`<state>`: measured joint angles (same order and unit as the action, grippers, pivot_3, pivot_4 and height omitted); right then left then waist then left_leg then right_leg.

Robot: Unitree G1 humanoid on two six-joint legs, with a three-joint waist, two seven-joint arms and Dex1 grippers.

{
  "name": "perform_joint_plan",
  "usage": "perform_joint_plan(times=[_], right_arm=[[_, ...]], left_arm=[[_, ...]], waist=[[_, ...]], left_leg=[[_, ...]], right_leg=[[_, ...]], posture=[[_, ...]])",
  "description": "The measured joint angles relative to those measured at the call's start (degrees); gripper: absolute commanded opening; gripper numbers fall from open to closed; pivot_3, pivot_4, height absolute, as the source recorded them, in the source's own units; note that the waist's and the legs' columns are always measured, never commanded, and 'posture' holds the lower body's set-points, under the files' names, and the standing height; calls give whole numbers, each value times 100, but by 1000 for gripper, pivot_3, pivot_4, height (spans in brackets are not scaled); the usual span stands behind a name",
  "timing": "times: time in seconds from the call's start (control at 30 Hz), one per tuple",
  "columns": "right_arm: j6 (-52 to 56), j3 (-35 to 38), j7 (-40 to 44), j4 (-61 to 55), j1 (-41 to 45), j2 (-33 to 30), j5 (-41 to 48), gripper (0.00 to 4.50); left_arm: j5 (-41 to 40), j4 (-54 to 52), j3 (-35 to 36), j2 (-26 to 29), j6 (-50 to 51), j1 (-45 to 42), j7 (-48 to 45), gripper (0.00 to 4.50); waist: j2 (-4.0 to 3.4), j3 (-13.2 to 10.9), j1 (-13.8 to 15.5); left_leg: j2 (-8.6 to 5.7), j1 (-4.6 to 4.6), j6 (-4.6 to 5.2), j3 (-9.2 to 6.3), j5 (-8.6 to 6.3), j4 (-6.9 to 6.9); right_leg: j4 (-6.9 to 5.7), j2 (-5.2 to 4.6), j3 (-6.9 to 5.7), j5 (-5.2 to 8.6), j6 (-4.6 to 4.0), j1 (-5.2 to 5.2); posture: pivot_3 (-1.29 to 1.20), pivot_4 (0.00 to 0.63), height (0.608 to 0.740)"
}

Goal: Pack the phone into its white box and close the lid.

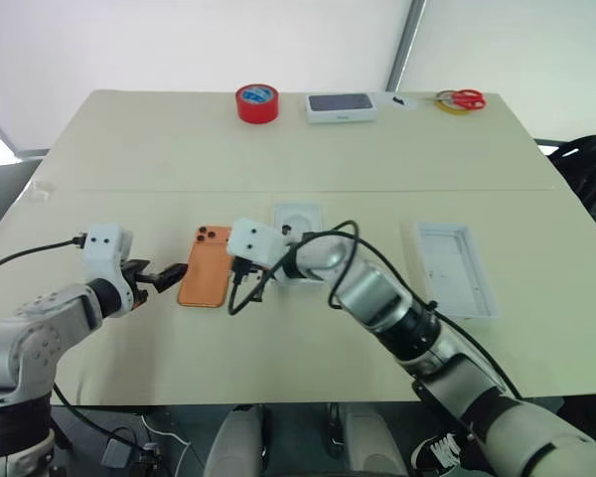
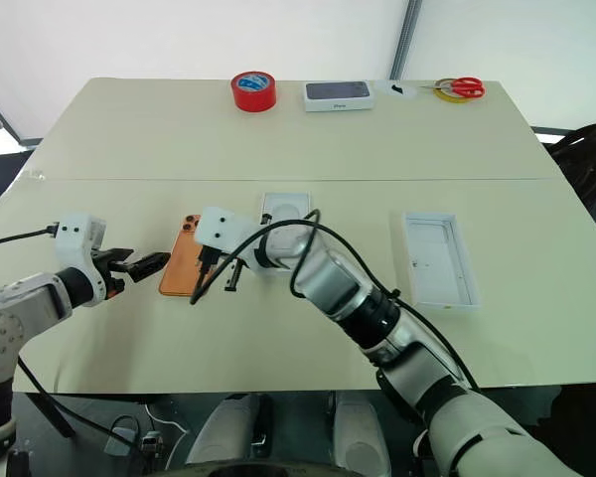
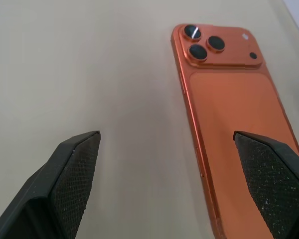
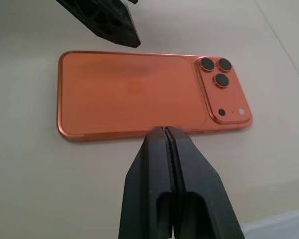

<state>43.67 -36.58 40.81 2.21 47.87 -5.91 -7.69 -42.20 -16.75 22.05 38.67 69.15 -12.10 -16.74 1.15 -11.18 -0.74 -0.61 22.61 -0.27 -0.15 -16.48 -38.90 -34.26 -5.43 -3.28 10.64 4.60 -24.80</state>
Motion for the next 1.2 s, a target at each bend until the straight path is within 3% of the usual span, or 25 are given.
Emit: perform_joint_plan(times=[0.23, 0.57, 1.2], right_arm=[[-294, -556, -112, 709, 140, 87, -514, 0], [-534, -588, -48, 769, 113, 73, -756, 0], [-624, -352, 8, 786, -60, 39, -1134, 0]], left_arm=[[-231, 123, -53, -78, 1065, -565, -24, 4466], [-364, -233, -21, -590, 1639, -672, -35, 4466], [-328, -320, 750, -1648, 2281, -949, 322, 4466]], waist=[[0, 0, -16], [-1, 2, 2], [-1, 9, 29]], left_leg=[[-3, -3, -6, 1, 2, 1], [-6, -10, -10, 0, 3, 2], [-23, -23, -11, -11, 4, 2]], right_leg=[[-1, -4, 2, 0, 0, 2], [0, -7, 3, -1, -1, 9], [0, -15, 1, 0, -1, 25]], posture=[[0, 150, 739], [0, 150, 739], [0, 150, 739]])
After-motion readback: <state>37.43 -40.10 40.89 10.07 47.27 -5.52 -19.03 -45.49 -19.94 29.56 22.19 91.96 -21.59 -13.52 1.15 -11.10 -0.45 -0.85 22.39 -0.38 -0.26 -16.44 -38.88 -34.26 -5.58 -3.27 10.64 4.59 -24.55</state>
